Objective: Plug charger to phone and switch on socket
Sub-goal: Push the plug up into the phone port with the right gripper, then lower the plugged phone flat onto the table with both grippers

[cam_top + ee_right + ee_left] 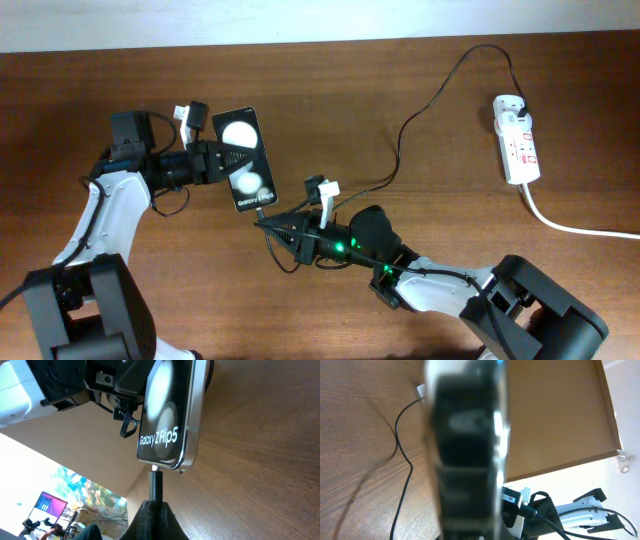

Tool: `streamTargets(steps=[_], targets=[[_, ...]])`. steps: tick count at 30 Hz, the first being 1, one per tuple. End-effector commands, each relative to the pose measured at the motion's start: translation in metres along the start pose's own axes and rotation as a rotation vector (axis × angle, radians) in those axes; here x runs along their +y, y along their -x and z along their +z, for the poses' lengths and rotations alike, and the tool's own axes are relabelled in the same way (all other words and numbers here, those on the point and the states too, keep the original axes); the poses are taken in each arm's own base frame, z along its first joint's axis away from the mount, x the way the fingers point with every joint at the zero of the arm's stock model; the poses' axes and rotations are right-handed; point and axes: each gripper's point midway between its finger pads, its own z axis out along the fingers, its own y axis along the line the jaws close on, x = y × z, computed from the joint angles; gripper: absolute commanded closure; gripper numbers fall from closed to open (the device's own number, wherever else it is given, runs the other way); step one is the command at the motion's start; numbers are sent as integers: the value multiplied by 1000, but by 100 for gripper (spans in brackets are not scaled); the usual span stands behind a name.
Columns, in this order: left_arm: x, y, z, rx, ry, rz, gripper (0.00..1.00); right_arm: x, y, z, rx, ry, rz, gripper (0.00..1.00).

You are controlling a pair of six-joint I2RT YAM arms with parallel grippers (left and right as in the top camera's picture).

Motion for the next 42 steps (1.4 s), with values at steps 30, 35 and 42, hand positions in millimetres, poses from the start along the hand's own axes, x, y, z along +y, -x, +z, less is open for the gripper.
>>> streamTargets(steps=[30,35,42], targets=[[93,-25,-3,63,507,-23,100,-95,4,-26,115,-405,44,6],[120,-41,6,130,730,-56,100,-113,-18,-40,218,-488,14,1],[142,-76,21,272,978,-38,100,-146,-30,-73,306,-621,36,1]])
